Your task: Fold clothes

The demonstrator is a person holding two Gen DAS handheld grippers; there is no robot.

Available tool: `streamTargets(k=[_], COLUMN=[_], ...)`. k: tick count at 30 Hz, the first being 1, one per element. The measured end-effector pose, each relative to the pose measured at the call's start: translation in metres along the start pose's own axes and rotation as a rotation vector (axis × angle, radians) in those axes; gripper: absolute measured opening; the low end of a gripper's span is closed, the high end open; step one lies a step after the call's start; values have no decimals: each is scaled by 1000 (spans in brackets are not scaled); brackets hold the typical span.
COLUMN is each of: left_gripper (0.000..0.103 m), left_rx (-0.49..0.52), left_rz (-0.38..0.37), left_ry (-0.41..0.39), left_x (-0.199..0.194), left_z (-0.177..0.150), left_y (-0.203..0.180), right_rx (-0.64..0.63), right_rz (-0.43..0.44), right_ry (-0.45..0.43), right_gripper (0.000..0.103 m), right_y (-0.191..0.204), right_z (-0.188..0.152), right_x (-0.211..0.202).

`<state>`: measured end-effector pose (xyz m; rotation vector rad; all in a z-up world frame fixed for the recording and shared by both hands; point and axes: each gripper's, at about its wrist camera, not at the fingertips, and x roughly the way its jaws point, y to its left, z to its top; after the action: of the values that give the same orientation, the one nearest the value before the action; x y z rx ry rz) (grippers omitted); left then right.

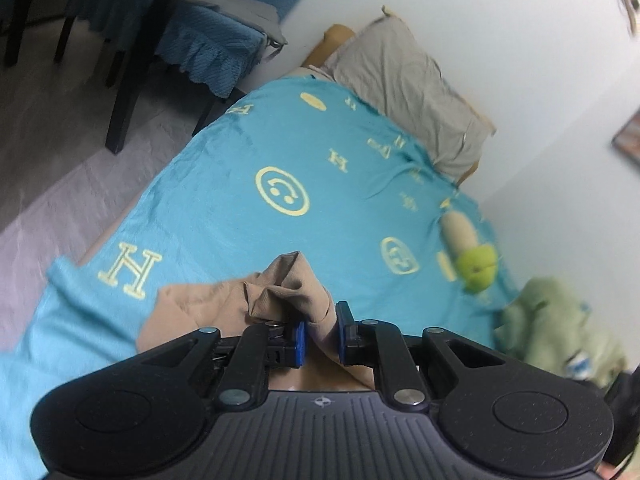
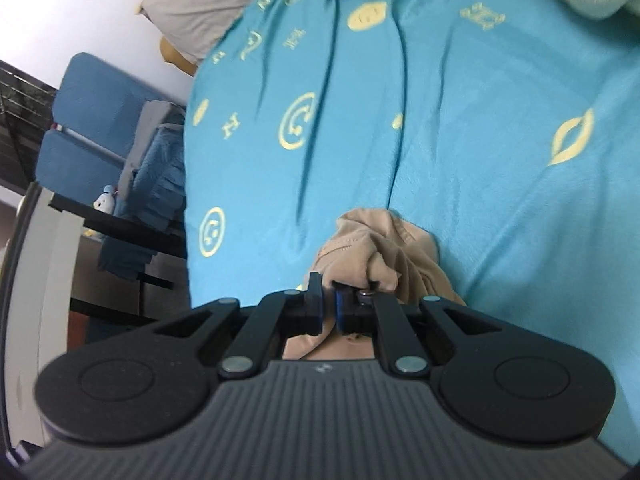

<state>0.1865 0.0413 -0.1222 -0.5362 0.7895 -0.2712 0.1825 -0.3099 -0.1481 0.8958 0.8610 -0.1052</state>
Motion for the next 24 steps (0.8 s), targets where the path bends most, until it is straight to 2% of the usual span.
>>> streamTargets(k=[4,10,11,13,14,15,16,17,18,20,24], left_gripper=[14,20,23,40,52,59,60,63,68,78,78], left_rx=[40,156,185,241,266,292,318,343,364,401,450], left_rz=[36,53,51,36,34,31,25,21,20,29,51], left_ry=[11,-15,-28,-60,-78,-96,-115,-131,-141,-155,-117], left_x=[16,6,2,-7,-12,-17,-22,-27,-30,-36,-32], left_z=[-5,-8,-10,-15,-17,-19,-21,-24,-26,-31,-45], left_y=[4,-10,-15,-24,-28,-32,-36,-39,-43,-47,-47], right_rx=[-21,-75,-91,-121,-130,-140,-151,-174,-199,-248,-323], right_rz=[-32,-45,-37,-4,8,22,37,52,66,82,74], right_ry=[-1,-20,-28,-49,-57,-63,-70,-85,-102,-141,-190], right_gripper=[11,12,12,14,18,30,41,61,70,72,72], right_y=[5,12,13,13,12,12,13,16,20,27,30], right_z=[-2,-9,-9,-12,-14,-14,-15,-16,-18,-21,-29], right_x=[9,4,2,-4,-5,-6,-7,-10,-13,-20,-32])
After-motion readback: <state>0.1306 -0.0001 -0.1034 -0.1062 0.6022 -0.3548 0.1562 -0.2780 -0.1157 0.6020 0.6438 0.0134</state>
